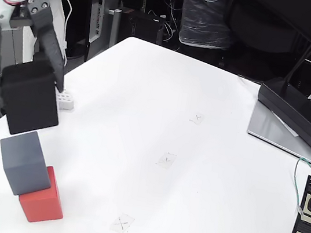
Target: Stack the three blocks in an ordered color.
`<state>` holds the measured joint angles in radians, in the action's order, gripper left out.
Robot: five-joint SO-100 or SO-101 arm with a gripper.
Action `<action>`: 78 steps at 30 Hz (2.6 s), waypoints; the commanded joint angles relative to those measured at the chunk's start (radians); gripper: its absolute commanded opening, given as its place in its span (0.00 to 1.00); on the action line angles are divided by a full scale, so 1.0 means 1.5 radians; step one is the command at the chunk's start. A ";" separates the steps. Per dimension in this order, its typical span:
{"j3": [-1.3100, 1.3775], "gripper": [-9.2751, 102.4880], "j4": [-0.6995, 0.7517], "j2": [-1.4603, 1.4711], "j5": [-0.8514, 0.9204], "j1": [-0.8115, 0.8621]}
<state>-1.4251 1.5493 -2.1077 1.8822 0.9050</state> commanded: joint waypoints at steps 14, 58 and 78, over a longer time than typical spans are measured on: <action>-0.097 0.10 -0.005 -0.012 0.071 0.065; -0.229 0.44 -0.198 -0.014 0.072 0.065; -0.155 0.44 -0.190 -0.021 0.063 0.103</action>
<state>-1.7165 1.2640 -2.1077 1.9819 1.0600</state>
